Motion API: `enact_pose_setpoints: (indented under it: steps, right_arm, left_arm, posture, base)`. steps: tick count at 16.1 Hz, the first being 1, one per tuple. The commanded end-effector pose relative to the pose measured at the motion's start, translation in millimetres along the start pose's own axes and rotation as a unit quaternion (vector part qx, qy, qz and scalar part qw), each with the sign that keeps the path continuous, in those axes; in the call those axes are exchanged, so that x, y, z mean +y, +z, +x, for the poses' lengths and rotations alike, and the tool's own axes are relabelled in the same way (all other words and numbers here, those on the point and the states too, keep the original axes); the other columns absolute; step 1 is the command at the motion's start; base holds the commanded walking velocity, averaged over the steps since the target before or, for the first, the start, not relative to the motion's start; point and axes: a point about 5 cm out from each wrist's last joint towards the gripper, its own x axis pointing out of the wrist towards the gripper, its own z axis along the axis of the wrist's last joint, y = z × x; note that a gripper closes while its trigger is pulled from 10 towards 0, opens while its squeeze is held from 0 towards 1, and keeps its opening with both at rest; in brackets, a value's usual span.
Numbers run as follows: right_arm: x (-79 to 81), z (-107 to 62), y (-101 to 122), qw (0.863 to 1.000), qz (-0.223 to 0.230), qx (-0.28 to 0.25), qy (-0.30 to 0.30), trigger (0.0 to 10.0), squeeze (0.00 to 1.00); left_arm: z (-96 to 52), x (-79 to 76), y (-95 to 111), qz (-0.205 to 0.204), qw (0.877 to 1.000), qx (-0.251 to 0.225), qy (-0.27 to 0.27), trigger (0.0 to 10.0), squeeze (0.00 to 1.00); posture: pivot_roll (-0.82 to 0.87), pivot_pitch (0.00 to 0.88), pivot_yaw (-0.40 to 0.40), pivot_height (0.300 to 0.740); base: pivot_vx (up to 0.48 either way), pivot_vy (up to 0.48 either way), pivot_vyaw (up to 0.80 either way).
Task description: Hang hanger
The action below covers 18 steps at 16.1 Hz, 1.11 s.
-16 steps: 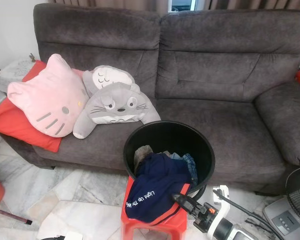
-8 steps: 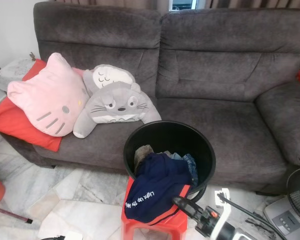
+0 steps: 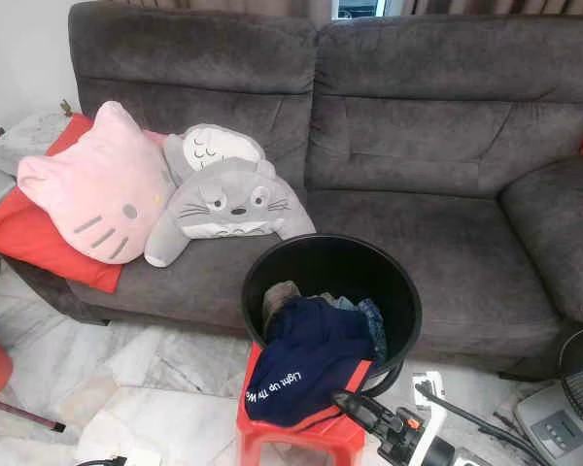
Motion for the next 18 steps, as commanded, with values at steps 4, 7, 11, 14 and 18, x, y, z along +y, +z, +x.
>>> enact_pose_setpoints:
  steps: [4,7,11,14,18]
  right_arm:
    - [-1.9,-0.1,10,1.000,-0.012,-0.021,0.001,2.7,0.00]
    - [2.3,0.1,13,0.999,-0.018,-0.029,0.015,0.0,0.00]
    - [6.8,2.5,13,0.999,-0.017,-0.023,0.035,0.0,0.00]
    - [8.2,3.0,12,0.999,-0.019,-0.018,0.044,10.0,0.00]
    - [5.6,6.3,14,0.999,-0.023,-0.013,0.038,10.0,0.00]
  left_arm:
    - [-0.2,2.5,0,0.008,1.000,0.003,0.004,10.0,0.00]
    - [-0.2,2.3,0,0.009,1.000,0.003,0.003,10.0,0.00]
    - [-0.1,2.1,0,0.012,1.000,0.004,0.002,10.0,0.00]
    - [-0.1,2.1,0,0.015,1.000,0.004,0.001,10.0,0.00]
    - [-0.1,2.2,0,0.018,1.000,0.004,0.001,10.0,0.00]
  posture:
    - [-0.02,0.000,0.027,0.732]
    - [-0.02,0.000,0.027,0.732]
    - [-0.02,0.000,0.026,0.732]
    - [-0.02,0.000,0.026,0.732]
    - [-0.02,0.000,0.025,0.732]
  base:
    - [0.000,0.000,0.00]
    - [0.000,0.000,0.00]
    - [0.000,0.000,0.00]
    - [0.000,0.000,0.00]
    - [0.000,0.000,0.00]
